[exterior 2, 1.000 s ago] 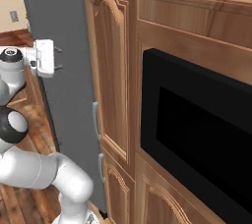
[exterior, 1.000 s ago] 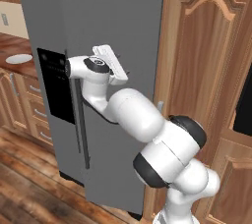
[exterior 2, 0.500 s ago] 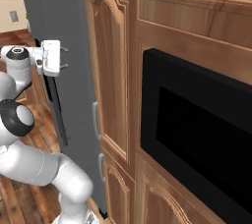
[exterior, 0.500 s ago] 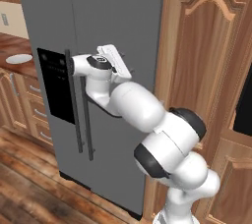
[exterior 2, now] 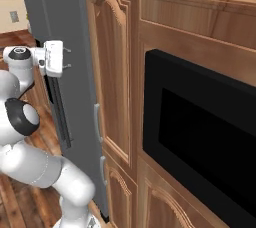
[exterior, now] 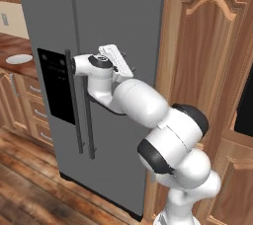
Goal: Place the fish on the counter behind the older fish on the same shelf of the fridge to maintain FIFO order. Close the fridge door when finished.
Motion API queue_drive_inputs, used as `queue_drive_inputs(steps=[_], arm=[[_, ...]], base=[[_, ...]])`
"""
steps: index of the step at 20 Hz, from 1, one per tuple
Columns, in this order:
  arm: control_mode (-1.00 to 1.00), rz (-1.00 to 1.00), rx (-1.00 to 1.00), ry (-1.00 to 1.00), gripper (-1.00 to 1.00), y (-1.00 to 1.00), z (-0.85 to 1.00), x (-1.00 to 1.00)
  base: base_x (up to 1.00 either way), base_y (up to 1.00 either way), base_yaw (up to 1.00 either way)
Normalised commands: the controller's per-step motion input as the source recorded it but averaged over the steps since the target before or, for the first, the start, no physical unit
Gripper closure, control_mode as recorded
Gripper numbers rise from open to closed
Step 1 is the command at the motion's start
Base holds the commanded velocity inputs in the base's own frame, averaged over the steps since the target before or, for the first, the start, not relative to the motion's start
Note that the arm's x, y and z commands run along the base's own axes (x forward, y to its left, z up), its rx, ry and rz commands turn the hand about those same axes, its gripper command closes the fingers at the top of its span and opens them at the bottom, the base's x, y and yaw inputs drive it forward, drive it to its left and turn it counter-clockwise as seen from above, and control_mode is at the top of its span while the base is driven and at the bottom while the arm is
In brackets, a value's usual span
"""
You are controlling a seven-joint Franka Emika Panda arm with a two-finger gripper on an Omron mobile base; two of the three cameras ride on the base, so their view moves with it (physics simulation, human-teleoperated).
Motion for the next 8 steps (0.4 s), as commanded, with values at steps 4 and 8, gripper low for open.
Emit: queue_drive_inputs(steps=[4,8], arm=[[-1.0,-0.05,0.0,-0.01,-1.0,-0.52,-0.23,0.05],[-1.0,-0.05,0.0,0.0,-1.0,-0.49,-0.18,0.01]], base=[[0.0,0.0,0.0],[0.0,0.0,0.0]])
